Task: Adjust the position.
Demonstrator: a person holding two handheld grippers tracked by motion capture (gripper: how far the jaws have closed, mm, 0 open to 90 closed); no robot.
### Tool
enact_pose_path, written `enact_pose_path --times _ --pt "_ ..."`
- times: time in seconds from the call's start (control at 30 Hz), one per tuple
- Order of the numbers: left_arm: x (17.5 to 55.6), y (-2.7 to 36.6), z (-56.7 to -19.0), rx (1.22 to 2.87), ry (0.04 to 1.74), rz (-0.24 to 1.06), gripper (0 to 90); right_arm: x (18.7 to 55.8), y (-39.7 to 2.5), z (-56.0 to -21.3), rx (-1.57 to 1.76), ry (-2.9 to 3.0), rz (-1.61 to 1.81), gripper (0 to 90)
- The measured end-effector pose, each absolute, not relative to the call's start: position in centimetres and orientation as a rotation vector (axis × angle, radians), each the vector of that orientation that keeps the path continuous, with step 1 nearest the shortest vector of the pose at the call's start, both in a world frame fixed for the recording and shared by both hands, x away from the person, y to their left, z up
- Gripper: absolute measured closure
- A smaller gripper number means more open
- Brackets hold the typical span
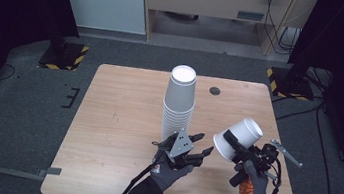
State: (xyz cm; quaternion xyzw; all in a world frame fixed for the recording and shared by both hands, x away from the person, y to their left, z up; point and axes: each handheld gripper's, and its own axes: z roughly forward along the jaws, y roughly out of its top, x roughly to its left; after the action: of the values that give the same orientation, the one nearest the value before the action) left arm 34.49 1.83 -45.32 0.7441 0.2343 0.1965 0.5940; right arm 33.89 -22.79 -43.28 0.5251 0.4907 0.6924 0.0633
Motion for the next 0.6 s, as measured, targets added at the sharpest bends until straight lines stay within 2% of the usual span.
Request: enact_pose_path --times 0.6 --pt "35.5 -0.3 -46.0 1.704 0.526 0.453 46.7 33.9 -22.4 -43.4 1.588 1.504 2.097 15.7"
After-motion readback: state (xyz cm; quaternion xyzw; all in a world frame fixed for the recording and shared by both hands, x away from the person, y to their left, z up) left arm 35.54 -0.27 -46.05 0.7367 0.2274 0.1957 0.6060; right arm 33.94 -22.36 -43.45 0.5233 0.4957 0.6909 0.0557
